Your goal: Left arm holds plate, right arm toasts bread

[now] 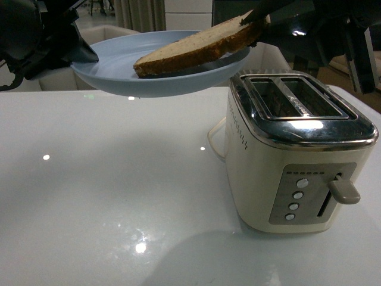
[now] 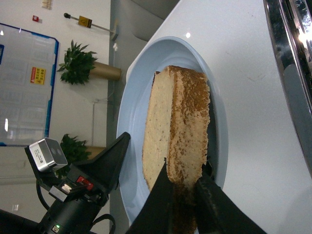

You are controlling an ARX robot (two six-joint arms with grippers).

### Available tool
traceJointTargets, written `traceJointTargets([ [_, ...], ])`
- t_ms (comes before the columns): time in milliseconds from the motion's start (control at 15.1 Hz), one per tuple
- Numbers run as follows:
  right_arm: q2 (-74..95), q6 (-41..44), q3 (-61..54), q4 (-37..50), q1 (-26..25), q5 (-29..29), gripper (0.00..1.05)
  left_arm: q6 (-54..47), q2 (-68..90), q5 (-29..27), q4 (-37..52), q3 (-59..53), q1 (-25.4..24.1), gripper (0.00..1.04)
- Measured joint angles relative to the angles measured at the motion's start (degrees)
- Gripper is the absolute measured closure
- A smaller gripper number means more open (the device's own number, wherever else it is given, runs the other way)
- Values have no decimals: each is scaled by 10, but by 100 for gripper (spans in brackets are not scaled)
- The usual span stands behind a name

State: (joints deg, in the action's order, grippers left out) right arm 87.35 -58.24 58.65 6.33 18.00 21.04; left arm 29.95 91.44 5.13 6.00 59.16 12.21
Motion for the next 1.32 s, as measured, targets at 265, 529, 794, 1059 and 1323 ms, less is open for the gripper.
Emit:
traceJointTargets([
  [265,-1,2,0,-1,0,-6,102,0,0,0,0,0,0,102],
  [529,-37,59,5,-12,-7,-68,102,0,0,0,0,0,0,102],
  [794,-115,246,28,-18,-32,-207,102,0,0,0,0,0,0,102],
  [1059,-108,369,28,-31,-50,-231,102,0,0,0,0,0,0,102],
  [1323,-83,403,3,-31,-52,-222,102,0,0,0,0,0,0,102],
])
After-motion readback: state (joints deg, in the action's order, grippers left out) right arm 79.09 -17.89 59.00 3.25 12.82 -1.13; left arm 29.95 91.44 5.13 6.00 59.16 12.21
